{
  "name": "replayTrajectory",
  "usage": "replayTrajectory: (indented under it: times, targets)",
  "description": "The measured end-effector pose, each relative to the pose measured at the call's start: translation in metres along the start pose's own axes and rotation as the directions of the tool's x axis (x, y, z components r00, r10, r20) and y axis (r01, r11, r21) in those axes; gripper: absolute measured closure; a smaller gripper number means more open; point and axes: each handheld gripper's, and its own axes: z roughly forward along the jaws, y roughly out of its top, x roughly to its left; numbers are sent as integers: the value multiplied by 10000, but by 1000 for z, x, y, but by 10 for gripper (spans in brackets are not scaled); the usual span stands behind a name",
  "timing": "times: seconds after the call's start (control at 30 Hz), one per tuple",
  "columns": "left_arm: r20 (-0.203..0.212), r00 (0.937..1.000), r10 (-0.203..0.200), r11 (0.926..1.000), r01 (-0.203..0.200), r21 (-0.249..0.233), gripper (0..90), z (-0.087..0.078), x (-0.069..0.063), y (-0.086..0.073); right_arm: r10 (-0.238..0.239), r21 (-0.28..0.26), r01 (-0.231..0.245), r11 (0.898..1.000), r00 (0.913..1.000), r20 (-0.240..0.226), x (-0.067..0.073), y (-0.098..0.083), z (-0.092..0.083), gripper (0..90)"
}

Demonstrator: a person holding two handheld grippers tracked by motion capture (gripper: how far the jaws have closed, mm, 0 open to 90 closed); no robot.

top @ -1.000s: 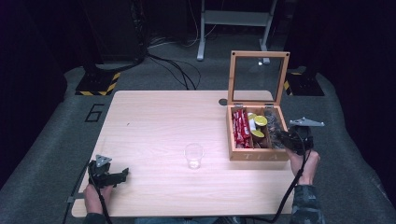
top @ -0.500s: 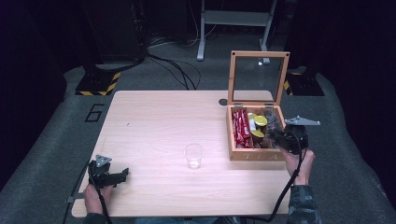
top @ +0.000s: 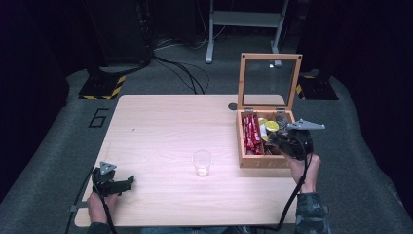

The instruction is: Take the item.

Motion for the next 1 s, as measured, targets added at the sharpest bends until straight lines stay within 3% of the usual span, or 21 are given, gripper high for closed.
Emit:
replayTrajectory:
  times: [0.53,1.0]
  targets:
    - [5,10000,-11,10000,11,9,58,0,0,0,-499,-113,492,9987,9959,-756,30,15,6,796]
    - [10,10000,-25,10000,25,-2,58,0,0,0,-931,-91,928,9956,9846,-1480,58,27,17,797]
